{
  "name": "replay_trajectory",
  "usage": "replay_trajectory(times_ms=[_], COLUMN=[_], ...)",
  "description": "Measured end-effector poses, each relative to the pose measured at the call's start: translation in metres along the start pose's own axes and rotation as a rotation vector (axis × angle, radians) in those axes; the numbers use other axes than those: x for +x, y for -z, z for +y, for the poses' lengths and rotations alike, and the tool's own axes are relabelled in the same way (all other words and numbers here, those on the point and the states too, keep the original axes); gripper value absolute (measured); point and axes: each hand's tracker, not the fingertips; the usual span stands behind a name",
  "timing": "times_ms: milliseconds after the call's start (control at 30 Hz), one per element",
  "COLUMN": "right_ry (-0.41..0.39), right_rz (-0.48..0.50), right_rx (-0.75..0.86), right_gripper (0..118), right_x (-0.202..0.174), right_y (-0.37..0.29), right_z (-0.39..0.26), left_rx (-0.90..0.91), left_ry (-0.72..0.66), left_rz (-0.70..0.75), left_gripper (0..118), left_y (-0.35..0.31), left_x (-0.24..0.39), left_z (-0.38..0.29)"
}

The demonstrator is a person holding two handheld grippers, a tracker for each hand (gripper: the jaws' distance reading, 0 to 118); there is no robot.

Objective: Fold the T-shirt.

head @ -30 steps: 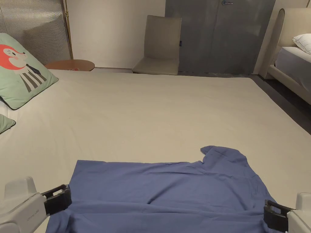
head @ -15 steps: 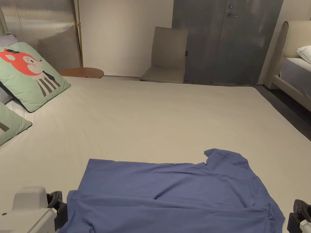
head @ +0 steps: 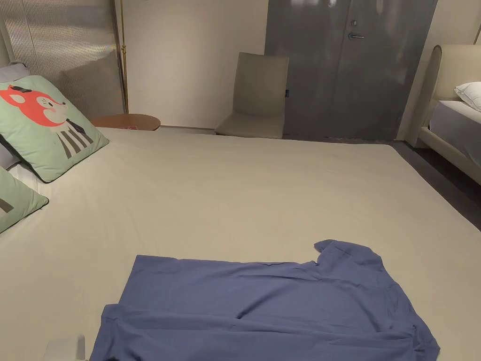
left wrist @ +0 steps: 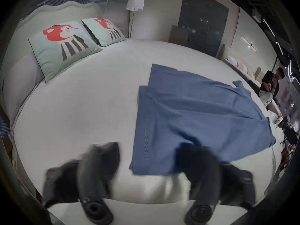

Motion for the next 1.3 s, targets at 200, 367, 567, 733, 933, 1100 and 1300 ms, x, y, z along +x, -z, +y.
replay_trajectory(times_ms=[200, 367, 567, 733, 933, 1100, 1300], right_ry=[0.022, 0.043, 0.055, -0.025, 0.004, -0.023, -0.019], right_rz=[-0.007, -0.005, 0.101, 0.129, 0.142, 0.120, 0.094], right_rx=[-0.160, -0.287, -0.366, -0.299, -0.277, -0.379, -0.473], right_gripper=[117, 115, 19, 14, 14, 14, 15], right_x=[0.013, 0.025, 0.021, 0.018, 0.038, 0.049, 0.053], right_y=[0.028, 0.067, 0.082, 0.050, -0.003, -0.026, -0.015], right_z=[-0.005, -0.009, -0.013, 0.009, 0.027, 0.002, -0.039], left_rx=[0.004, 0.014, 0.004, -0.012, -0.037, -0.126, -0.194], left_ry=[-0.044, -0.027, -0.008, -0.008, 0.007, -0.016, -0.031], left_rz=[-0.034, -0.043, -0.042, -0.046, -0.031, -0.005, 0.049], left_gripper=[6, 6, 6, 5, 5, 5, 3], left_y=[-0.009, -0.018, -0.026, -0.047, -0.085, -0.095, -0.089], left_x=[0.002, 0.004, 0.009, 0.010, 0.002, -0.015, -0.024], left_z=[-0.003, -0.001, -0.001, 0.006, 0.000, -0.032, -0.065])
